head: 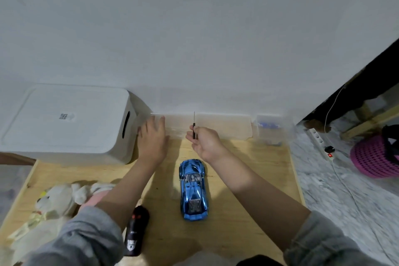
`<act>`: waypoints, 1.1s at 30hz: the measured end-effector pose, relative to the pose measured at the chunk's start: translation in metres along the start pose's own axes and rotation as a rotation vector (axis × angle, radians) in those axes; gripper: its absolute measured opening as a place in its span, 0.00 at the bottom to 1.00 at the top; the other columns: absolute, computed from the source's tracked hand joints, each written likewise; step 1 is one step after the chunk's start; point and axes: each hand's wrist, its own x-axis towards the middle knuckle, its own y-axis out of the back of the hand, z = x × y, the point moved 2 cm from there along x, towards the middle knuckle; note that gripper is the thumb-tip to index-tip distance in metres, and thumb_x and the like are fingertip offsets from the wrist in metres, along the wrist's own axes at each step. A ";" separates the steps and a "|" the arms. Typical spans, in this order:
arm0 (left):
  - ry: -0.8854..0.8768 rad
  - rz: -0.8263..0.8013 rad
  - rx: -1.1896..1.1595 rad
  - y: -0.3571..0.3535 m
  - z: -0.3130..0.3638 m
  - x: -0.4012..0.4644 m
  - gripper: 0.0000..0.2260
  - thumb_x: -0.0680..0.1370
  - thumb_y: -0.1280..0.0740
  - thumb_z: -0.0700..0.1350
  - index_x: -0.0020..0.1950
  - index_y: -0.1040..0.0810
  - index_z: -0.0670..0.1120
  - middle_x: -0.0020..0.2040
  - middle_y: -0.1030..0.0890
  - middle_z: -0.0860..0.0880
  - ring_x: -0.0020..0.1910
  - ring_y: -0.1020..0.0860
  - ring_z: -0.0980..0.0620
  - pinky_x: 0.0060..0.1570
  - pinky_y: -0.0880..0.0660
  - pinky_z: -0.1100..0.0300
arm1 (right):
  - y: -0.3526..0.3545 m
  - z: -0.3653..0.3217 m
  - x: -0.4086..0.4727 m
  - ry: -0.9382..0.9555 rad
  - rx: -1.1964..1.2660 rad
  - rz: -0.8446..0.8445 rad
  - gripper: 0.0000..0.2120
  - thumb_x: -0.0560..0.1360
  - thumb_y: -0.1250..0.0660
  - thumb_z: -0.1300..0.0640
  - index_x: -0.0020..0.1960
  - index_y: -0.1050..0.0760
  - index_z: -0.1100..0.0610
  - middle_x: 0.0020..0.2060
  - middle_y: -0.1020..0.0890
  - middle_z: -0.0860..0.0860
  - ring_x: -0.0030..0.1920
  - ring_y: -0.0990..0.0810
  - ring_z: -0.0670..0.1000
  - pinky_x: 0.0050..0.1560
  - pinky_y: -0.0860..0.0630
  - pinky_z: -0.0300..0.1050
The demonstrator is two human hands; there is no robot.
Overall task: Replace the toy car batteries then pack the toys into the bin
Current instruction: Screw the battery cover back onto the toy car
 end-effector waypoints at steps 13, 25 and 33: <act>-0.099 0.226 -0.002 -0.006 -0.014 0.010 0.40 0.62 0.20 0.45 0.70 0.32 0.39 0.68 0.31 0.36 0.65 0.34 0.36 0.52 0.24 0.41 | -0.011 -0.022 0.020 0.396 -0.101 -0.013 0.06 0.78 0.37 0.61 0.45 0.23 0.54 0.49 0.18 0.52 0.54 0.19 0.50 0.57 0.27 0.41; -0.142 0.271 0.002 -0.004 -0.017 0.017 0.44 0.59 0.19 0.41 0.71 0.35 0.39 0.68 0.30 0.38 0.66 0.34 0.38 0.61 0.28 0.45 | -0.019 0.004 0.063 0.939 -1.457 0.093 0.12 0.77 0.39 0.61 0.54 0.19 0.57 0.50 0.22 0.53 0.55 0.29 0.57 0.53 0.33 0.49; -0.176 0.354 0.015 -0.007 -0.018 0.017 0.41 0.59 0.20 0.39 0.69 0.33 0.38 0.66 0.29 0.37 0.64 0.36 0.39 0.60 0.28 0.45 | -0.008 0.007 0.049 1.220 -1.341 0.096 0.04 0.73 0.32 0.63 0.45 0.18 0.59 0.39 0.21 0.53 0.43 0.24 0.58 0.42 0.24 0.53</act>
